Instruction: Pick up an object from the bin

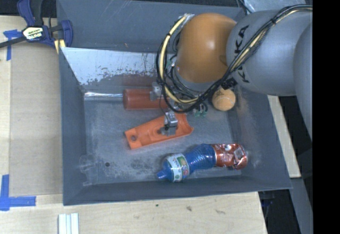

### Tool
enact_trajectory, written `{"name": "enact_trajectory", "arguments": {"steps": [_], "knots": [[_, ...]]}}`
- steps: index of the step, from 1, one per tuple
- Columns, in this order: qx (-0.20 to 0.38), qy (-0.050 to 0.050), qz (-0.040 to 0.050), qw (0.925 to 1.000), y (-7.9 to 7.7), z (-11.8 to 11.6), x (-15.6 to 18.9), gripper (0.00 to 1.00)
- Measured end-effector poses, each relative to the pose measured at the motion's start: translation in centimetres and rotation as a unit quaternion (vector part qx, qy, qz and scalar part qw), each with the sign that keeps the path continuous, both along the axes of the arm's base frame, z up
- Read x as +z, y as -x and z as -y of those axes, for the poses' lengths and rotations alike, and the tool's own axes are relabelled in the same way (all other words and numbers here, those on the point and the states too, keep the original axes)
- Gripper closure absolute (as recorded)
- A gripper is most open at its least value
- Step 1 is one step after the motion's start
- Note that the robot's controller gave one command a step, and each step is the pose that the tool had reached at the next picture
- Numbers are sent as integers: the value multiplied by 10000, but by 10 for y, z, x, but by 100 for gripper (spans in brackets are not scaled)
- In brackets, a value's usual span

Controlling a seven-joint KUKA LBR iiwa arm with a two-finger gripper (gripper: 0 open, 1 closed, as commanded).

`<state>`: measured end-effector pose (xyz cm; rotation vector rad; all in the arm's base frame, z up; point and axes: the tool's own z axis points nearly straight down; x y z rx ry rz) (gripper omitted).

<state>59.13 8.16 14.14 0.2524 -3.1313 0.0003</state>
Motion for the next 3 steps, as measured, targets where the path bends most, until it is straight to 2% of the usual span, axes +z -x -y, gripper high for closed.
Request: {"name": "enact_trajectory", "arguments": {"steps": [1, 2, 3], "knots": [[-858, -17, 45, 9963, -25, -9, -39, 100], [-859, -14, 23, 9963, -24, -9, -40, 0], [-861, -13, 24, 9963, -24, -9, -39, 0]]}}
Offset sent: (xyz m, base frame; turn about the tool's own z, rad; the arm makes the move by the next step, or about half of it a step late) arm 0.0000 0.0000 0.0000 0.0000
